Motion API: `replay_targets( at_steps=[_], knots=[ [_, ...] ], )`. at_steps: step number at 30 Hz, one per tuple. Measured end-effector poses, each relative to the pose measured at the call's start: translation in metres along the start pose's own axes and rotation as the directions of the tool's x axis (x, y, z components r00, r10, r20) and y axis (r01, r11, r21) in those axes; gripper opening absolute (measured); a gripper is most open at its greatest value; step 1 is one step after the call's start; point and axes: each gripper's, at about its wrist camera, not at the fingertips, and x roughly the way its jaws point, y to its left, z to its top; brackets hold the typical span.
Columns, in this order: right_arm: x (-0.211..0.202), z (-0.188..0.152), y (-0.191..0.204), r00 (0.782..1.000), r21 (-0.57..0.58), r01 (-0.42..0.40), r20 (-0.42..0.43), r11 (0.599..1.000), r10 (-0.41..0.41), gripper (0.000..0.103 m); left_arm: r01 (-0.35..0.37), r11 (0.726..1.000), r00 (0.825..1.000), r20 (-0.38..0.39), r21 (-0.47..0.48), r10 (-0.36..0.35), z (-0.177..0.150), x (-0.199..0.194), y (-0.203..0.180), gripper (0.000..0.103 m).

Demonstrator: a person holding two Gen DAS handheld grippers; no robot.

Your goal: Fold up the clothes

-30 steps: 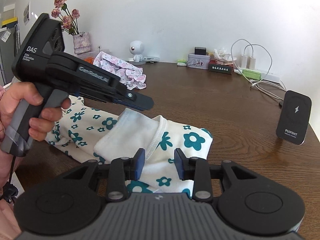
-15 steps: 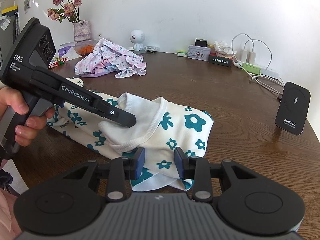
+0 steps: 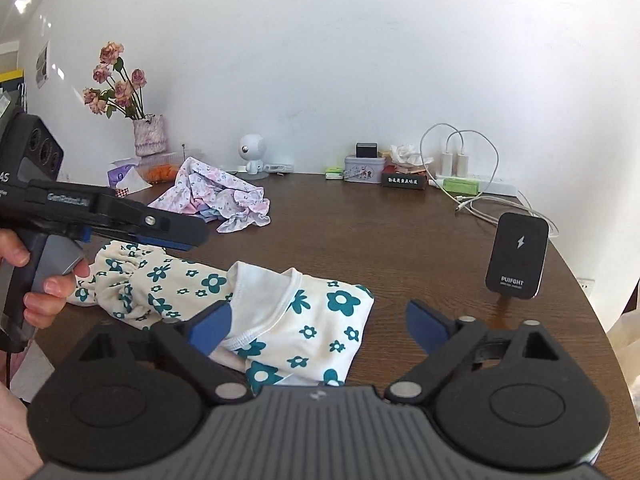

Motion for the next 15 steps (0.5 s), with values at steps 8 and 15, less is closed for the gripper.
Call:
replay_targets(
  at_steps=[8,15],
  knots=[
    [0.005,-0.016,-0.006,0.998,0.129,-0.020,-0.061,0.991,0.028,0.103,-0.083,0.996,0.993,-0.082,0.044,0.087,-0.036,-0.010,-0.027,0.103],
    [0.024,-0.018,-0.025,0.993,0.222,-0.057,-0.093,0.973,0.079,0.103,-0.124,0.991,0.989,-0.074,0.051,0.128,-0.035,-0.002,-0.022,0.101]
  ],
)
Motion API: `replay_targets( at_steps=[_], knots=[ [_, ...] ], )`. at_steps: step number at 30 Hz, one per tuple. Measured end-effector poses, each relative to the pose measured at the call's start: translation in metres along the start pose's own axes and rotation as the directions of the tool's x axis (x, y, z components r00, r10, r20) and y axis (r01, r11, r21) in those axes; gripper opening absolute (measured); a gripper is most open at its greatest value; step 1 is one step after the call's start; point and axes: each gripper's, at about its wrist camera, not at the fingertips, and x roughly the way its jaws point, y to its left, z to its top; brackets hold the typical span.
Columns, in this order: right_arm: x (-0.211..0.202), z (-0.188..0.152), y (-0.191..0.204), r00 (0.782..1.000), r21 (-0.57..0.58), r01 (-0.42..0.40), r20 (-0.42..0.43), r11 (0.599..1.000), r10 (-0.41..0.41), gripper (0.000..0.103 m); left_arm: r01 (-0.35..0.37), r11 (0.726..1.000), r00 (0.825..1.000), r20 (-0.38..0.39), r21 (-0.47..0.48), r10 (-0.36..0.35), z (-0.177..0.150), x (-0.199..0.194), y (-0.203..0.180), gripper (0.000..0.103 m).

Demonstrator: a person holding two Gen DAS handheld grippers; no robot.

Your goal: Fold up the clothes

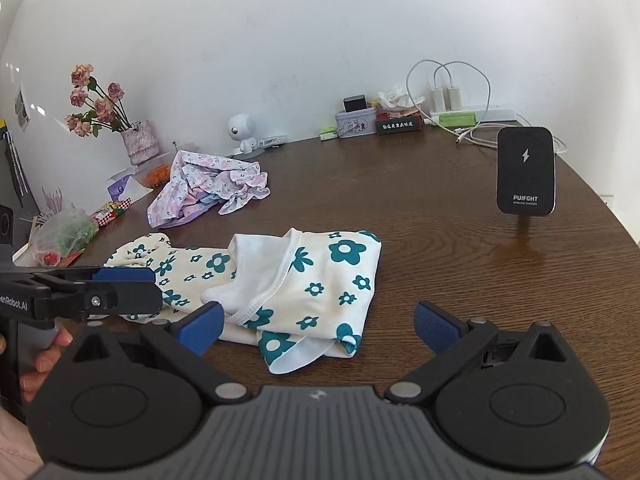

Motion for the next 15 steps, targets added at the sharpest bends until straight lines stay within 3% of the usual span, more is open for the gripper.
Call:
replay_targets(
  at_steps=[4,7,8,10,13,15],
  knots=[
    [0.029,0.017,-0.026,0.995,0.090,-0.072,-0.063,0.993,0.078,0.103,-0.013,0.999,1.000,-0.002,0.032,0.013,0.015,0.021,-0.003,0.082],
    [0.048,0.026,-0.038,0.993,0.114,-0.070,-0.088,0.991,0.080,0.101,-0.029,0.999,0.999,-0.027,0.024,0.030,0.021,0.041,-0.001,0.055],
    [0.054,0.029,-0.042,0.992,0.123,-0.071,-0.096,0.990,0.083,0.100,-0.031,0.999,0.999,-0.038,0.023,0.032,0.022,0.047,0.000,0.039],
    [0.064,0.031,-0.048,0.987,0.146,-0.089,-0.122,0.985,0.107,0.093,-0.025,1.000,0.997,-0.066,0.018,0.027,0.021,0.059,0.003,0.021],
    [0.074,0.031,-0.057,0.980,0.160,-0.106,-0.152,0.981,0.130,0.081,-0.001,1.000,0.995,-0.098,0.008,0.001,0.019,0.070,0.009,0.014],
    [0.076,0.033,-0.058,0.976,0.160,-0.117,-0.162,0.980,0.143,0.080,-0.007,1.000,0.994,-0.114,-0.001,0.007,0.016,0.075,0.014,0.013]
  ],
)
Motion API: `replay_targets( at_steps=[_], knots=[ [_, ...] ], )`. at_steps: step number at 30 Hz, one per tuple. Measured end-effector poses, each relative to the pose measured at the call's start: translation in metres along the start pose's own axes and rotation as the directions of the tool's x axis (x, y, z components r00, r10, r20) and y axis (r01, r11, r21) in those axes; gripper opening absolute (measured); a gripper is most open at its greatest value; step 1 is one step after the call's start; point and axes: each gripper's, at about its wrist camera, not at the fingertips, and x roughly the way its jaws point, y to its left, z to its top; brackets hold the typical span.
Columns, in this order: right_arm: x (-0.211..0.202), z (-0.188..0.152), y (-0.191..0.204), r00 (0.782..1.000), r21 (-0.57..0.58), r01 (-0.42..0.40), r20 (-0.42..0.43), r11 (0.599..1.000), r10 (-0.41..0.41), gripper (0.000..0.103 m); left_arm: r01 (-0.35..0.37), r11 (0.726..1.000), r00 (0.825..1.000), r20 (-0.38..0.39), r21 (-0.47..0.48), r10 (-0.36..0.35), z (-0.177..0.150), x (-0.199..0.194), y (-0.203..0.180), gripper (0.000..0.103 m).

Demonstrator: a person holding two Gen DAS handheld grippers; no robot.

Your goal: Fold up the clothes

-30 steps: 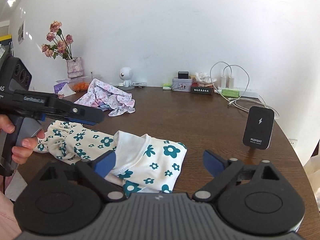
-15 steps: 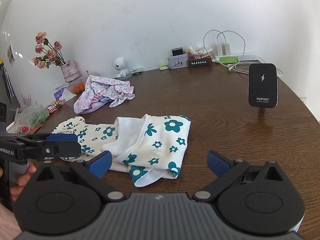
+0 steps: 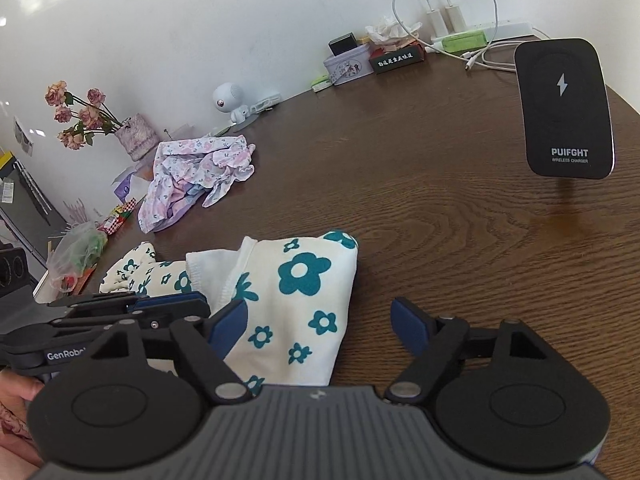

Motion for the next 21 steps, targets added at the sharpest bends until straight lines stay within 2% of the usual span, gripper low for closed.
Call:
replay_targets(
  at_steps=[3,7,11,12,19,20,21],
  knots=[
    [0.003,0.003,-0.002,0.999,-0.001,-0.029,-0.016,1.000,0.029,0.076,0.007,0.999,1.000,-0.017,-0.034,-0.008,-0.004,0.005,0.012,0.008],
    [0.007,0.006,-0.005,0.997,0.010,-0.073,-0.019,0.997,0.073,0.068,0.055,0.994,0.998,-0.015,-0.098,-0.057,-0.006,0.008,0.027,0.007],
    [0.011,0.008,-0.009,0.992,0.026,-0.121,-0.028,0.992,0.121,0.065,0.133,0.968,0.990,-0.008,-0.212,-0.138,-0.008,0.010,0.050,0.004],
    [0.013,0.008,-0.010,0.990,0.033,-0.134,-0.031,0.990,0.135,0.060,0.146,0.962,0.988,-0.005,-0.231,-0.151,-0.009,0.010,0.054,0.003],
    [0.019,0.012,-0.024,0.979,0.150,-0.196,-0.032,0.969,0.203,0.057,0.166,0.959,0.986,0.004,-0.230,-0.169,-0.010,0.011,0.058,0.003],
    [0.020,0.012,-0.025,0.979,0.173,-0.192,-0.034,0.966,0.201,0.055,0.167,0.958,0.985,0.004,-0.233,-0.171,-0.011,0.011,0.057,0.003],
    [0.020,0.012,-0.027,0.980,0.196,-0.187,-0.036,0.962,0.198,0.048,0.169,0.957,0.985,0.004,-0.235,-0.173,-0.011,0.012,0.057,0.003]
  ],
)
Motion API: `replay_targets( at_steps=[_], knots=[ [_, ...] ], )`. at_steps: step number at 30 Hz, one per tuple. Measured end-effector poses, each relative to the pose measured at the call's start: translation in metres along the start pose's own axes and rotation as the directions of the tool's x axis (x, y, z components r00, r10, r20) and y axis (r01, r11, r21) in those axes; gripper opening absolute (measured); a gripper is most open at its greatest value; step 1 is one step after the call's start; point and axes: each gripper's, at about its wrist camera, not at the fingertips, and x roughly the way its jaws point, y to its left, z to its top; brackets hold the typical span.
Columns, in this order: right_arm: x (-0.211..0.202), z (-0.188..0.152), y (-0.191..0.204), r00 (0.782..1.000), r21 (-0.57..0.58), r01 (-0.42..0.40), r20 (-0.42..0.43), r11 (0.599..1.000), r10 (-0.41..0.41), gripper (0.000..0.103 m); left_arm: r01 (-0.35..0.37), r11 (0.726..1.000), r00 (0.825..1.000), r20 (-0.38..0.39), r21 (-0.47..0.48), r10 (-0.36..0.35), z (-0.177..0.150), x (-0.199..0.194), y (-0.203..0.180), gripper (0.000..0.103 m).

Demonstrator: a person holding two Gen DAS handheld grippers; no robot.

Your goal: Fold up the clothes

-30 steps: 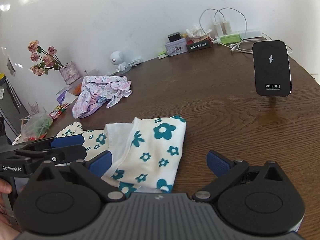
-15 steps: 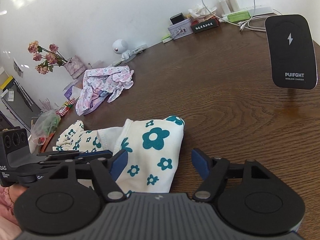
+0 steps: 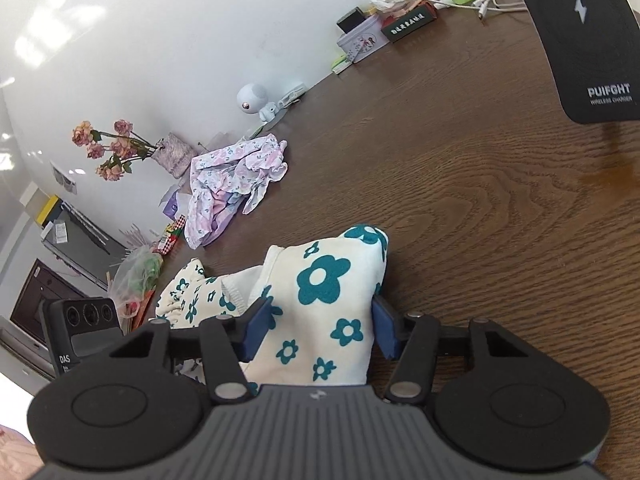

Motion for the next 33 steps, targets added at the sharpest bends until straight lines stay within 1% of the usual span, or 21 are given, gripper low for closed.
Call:
replay_targets(
  at_steps=[1,2,4,7,9,11,14,16,18,20,21,24,27,33],
  knots=[
    [0.000,0.000,0.000,1.000,0.015,0.012,0.003,1.000,-0.012,0.041,0.001,1.000,1.000,0.000,-0.001,-0.001,0.000,0.000,0.000,0.003],
    [0.000,0.000,-0.001,1.000,0.029,0.023,0.006,0.999,-0.024,0.038,0.000,1.000,1.000,0.001,-0.001,0.000,0.000,0.000,-0.001,0.003],
    [-0.003,0.002,-0.001,1.000,0.045,0.023,0.012,0.999,-0.023,0.025,-0.001,1.000,1.000,0.003,-0.006,0.001,0.000,0.001,-0.001,0.002],
    [-0.008,0.004,0.003,0.999,0.041,0.037,0.008,0.998,-0.038,0.020,0.001,1.000,1.000,0.002,-0.019,-0.001,-0.001,0.004,-0.004,0.002],
    [-0.013,0.007,0.013,0.997,0.001,0.083,-0.004,0.997,-0.083,0.018,0.003,1.000,1.000,-0.003,-0.022,-0.003,-0.001,0.008,-0.009,0.002],
    [-0.021,0.012,0.023,0.993,-0.039,0.121,-0.005,0.992,-0.121,0.018,0.001,1.000,1.000,-0.015,0.008,-0.001,-0.001,0.015,-0.020,0.001],
    [-0.035,0.022,0.035,0.975,-0.121,0.217,-0.014,0.969,-0.220,0.017,0.030,0.999,0.998,-0.050,0.031,-0.029,0.000,0.032,-0.039,0.001],
    [-0.043,0.029,0.044,0.955,-0.171,0.285,-0.029,0.943,-0.294,0.017,0.047,0.998,0.997,-0.069,0.041,-0.044,0.002,0.041,-0.051,0.001],
    [-0.050,0.035,0.054,0.931,-0.222,0.346,-0.042,0.912,-0.363,0.017,0.050,0.997,0.997,-0.056,0.062,-0.047,0.006,0.040,-0.060,0.003],
    [-0.051,0.036,0.065,0.912,-0.269,0.382,-0.042,0.884,-0.407,0.017,0.053,0.995,0.998,-0.044,0.084,-0.050,0.009,0.039,-0.070,0.011],
    [-0.052,0.037,0.070,0.903,-0.293,0.399,-0.041,0.869,-0.429,0.017,0.053,0.995,0.998,-0.036,0.089,-0.050,0.011,0.038,-0.072,0.011],
    [-0.050,0.036,0.083,0.888,-0.342,0.419,-0.038,0.841,-0.458,0.017,0.016,0.997,1.000,-0.013,0.073,-0.015,0.015,0.033,-0.064,0.011],
    [-0.047,0.035,0.094,0.879,-0.375,0.430,-0.031,0.821,-0.475,0.017,-0.021,0.997,1.000,-0.009,0.075,0.022,0.020,0.032,-0.056,0.011],
    [-0.040,0.037,0.108,0.866,-0.399,0.447,-0.032,0.801,-0.499,0.017,-0.033,0.991,0.999,-0.036,0.131,0.038,0.022,0.040,-0.055,0.010]
  ],
)
